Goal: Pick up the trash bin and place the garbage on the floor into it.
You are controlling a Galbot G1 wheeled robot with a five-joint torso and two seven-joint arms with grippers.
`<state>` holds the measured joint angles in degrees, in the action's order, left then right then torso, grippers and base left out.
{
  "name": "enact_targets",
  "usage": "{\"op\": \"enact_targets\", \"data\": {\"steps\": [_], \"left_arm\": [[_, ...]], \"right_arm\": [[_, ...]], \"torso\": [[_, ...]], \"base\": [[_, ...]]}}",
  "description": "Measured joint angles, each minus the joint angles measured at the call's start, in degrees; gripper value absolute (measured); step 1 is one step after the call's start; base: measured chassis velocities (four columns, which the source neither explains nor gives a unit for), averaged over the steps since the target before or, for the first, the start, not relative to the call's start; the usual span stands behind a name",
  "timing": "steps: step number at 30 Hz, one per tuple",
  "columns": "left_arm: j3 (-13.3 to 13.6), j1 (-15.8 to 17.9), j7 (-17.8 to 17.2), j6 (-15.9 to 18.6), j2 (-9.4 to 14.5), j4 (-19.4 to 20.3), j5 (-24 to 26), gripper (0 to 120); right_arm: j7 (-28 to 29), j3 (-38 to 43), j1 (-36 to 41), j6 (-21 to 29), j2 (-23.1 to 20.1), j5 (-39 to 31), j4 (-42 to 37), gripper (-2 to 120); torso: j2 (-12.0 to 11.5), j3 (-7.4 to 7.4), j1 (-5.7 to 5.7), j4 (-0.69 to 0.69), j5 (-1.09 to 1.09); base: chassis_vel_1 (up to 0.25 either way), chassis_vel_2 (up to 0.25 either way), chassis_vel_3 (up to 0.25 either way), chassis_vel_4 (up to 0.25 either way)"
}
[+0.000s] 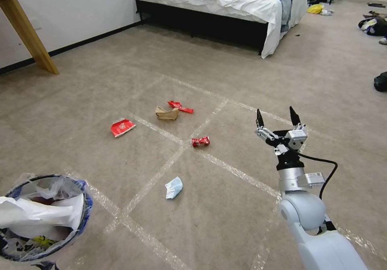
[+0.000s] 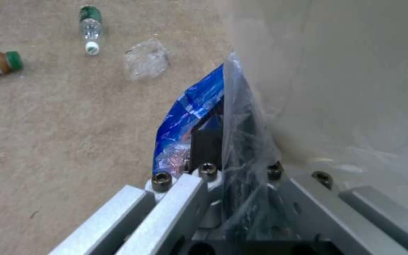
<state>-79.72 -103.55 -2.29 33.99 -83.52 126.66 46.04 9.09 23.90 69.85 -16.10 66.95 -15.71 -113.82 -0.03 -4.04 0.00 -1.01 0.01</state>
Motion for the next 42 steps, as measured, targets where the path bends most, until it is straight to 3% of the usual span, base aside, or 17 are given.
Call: {"op": "enact_targets", "data": {"steps": [26, 32, 34, 35, 37, 38, 41, 42], "left_arm": [[0.0, 0.4, -0.2, 0.0, 0.7, -0.6, 0.1, 1], [0.0, 0.1, -0.2, 0.0, 0.7, -0.7, 0.1, 1], [-0.1, -0.1, -0.2, 0.0, 0.8, -0.9, -0.1, 1], [-0.1, -0.1, -0.2, 0.0, 0.8, -0.9, -0.1, 1], [0.1, 0.0, -0.2, 0.0, 0.7, -1.2, -0.4, 1], [0.1, 0.0, -0.2, 0.0, 0.7, -1.2, -0.4, 1], [0.4, 0.1, -0.1, 0.0, 0.4, -1.5, -0.8, 1], [0.4, 0.1, -0.1, 0.0, 0.4, -1.5, -0.8, 1]], "right_arm": [[0.2, -1.5, -1.4, -0.3, -0.1, -0.1, 1.3, 100], [1.9, -3.5, -2.6, 1.6, -2.2, -1.0, 1.0, 100], [5.1, -5.9, -3.4, 7.3, -4.5, -3.0, -0.1, 100], [5.1, -5.9, -3.4, 7.3, -4.5, -3.0, -0.1, 100], [10.3, -9.9, -5.0, 20.8, -8.5, -10.5, -2.5, 100], [10.3, -9.9, -5.0, 20.8, -8.5, -10.5, -2.5, 100], [17.0, -15.5, -8.4, 38.5, -11.9, -23.7, -4.7, 100], [17.0, -15.5, -8.4, 38.5, -11.9, -23.7, -4.7, 100]], "torso": [[0.0, 0.00, 0.00, 0.00, 0.00], [0.0, 0.01, 0.00, 0.00, 0.00], [0.0, 0.01, 0.00, 0.01, 0.00], [0.0, 0.01, 0.00, 0.01, 0.00], [0.0, 0.01, 0.00, 0.00, 0.00], [0.0, 0.01, 0.00, 0.00, 0.00], [0.0, 0.01, 0.00, 0.00, 0.00], [0.0, 0.01, 0.00, 0.00, 0.00]], "base": [[-0.032, 0.024, 0.026, -0.026], [-0.006, 0.003, 0.009, -0.004], [0.000, 0.000, 0.000, 0.000], [0.000, 0.000, 0.000, 0.000], [0.000, 0.000, 0.000, 0.000], [0.000, 0.000, 0.000, 0.000], [0.000, 0.000, 0.000, 0.000], [0.000, 0.000, 0.000, 0.000]]}}
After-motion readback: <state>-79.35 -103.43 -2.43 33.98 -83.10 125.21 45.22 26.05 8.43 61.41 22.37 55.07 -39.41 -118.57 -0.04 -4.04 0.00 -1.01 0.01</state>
